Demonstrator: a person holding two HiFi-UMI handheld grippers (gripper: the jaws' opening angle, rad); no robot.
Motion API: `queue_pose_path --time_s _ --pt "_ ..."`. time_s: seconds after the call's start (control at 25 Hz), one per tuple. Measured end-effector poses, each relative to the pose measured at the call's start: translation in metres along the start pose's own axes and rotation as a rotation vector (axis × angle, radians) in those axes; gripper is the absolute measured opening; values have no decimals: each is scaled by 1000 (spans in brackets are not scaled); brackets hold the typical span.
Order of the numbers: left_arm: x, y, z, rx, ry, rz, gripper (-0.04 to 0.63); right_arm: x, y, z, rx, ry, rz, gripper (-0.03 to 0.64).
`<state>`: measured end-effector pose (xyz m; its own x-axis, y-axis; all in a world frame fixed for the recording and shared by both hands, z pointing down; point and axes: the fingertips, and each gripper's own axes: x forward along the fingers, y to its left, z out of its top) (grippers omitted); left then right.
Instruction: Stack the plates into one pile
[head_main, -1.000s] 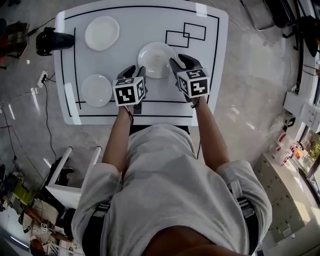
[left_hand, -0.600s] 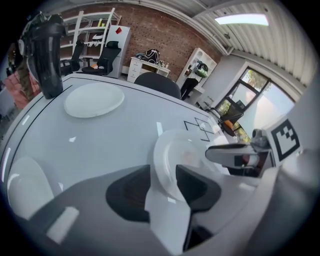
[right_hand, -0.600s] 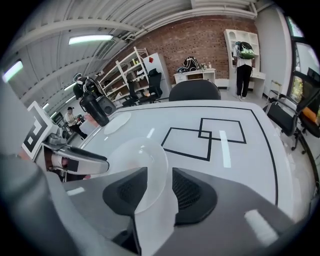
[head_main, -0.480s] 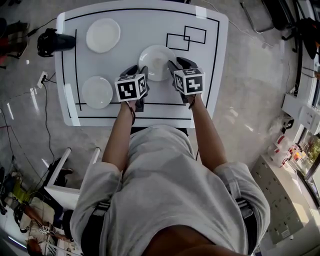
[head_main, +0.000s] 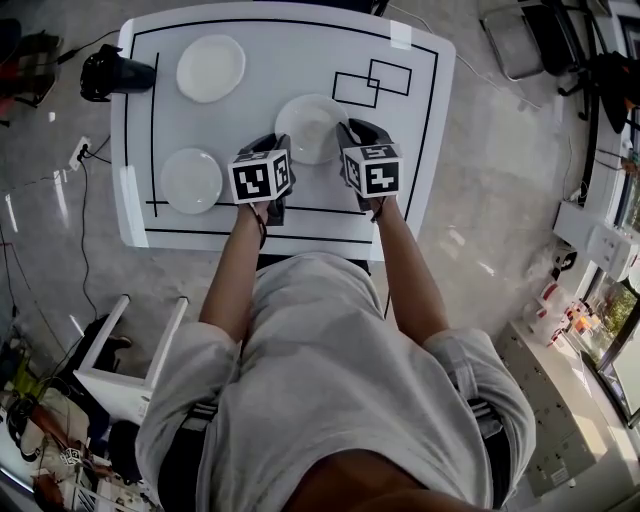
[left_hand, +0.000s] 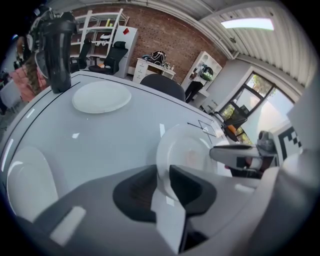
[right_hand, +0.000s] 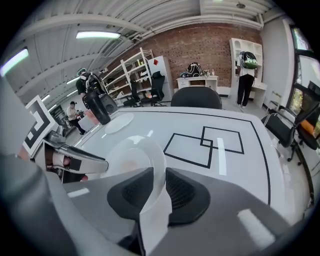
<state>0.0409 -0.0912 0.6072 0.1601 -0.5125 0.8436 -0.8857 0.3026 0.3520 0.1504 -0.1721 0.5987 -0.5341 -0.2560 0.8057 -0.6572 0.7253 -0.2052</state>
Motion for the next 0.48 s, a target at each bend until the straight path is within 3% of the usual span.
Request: queue_pose_path --time_s 0.48 --pt "-21 0 -4 -6 -40 27 55 -14 10 12 -71 -35 -7 66"
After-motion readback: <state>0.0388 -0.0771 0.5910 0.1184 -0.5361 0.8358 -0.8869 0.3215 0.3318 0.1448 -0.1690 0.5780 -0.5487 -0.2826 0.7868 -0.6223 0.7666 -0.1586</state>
